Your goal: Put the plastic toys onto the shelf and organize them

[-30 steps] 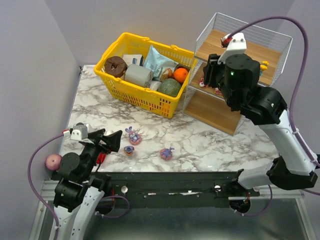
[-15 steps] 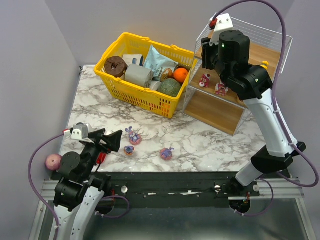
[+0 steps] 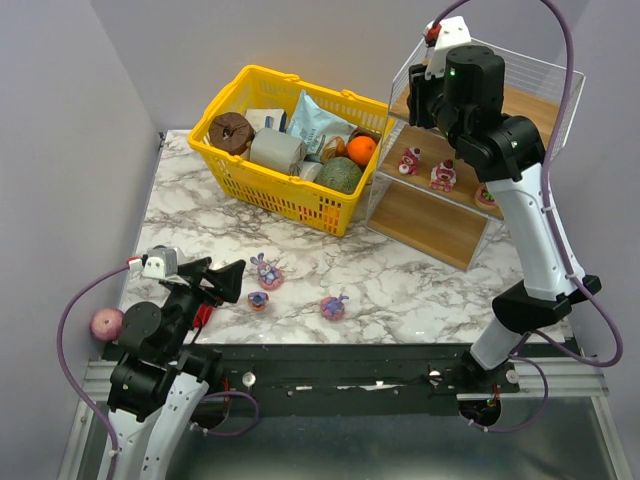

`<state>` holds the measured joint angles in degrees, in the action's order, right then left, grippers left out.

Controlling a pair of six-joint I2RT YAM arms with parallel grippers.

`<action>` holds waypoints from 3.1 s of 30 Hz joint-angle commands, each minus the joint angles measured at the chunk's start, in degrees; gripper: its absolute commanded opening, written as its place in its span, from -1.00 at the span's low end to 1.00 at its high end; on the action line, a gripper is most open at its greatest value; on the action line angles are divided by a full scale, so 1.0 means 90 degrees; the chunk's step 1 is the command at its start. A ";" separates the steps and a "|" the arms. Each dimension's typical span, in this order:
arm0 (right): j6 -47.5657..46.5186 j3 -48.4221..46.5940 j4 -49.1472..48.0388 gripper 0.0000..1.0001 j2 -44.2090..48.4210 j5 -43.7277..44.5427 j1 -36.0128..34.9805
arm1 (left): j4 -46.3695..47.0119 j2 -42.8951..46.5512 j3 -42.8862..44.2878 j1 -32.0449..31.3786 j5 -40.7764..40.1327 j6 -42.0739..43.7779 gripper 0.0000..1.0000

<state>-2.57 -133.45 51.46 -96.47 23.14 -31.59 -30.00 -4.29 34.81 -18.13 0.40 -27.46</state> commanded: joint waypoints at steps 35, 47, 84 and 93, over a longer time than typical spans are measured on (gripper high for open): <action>0.0110 -0.0075 0.0063 0.28 -0.0268 -0.0530 0.0551 | -0.0065 -0.0089 0.0009 -0.0017 -0.0142 0.0005 0.98; 0.0071 -0.0114 0.0073 0.39 0.0142 -0.0696 0.0551 | -0.0046 -0.0060 0.0009 -0.0017 -0.0143 -0.0005 0.98; -0.0408 0.0804 -0.0288 0.32 0.0611 0.0017 0.0551 | -0.0055 -0.0040 0.0000 -0.0017 -0.0152 -0.0015 0.98; -0.0398 0.0979 -0.0571 0.31 0.0786 -0.0421 0.0551 | -0.0055 -0.0031 0.0000 -0.0017 -0.0143 -0.0025 0.97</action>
<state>-5.50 -125.84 48.84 -91.46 21.52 -26.87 -30.02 -4.62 34.81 -18.13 0.38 -27.49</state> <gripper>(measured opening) 0.659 0.988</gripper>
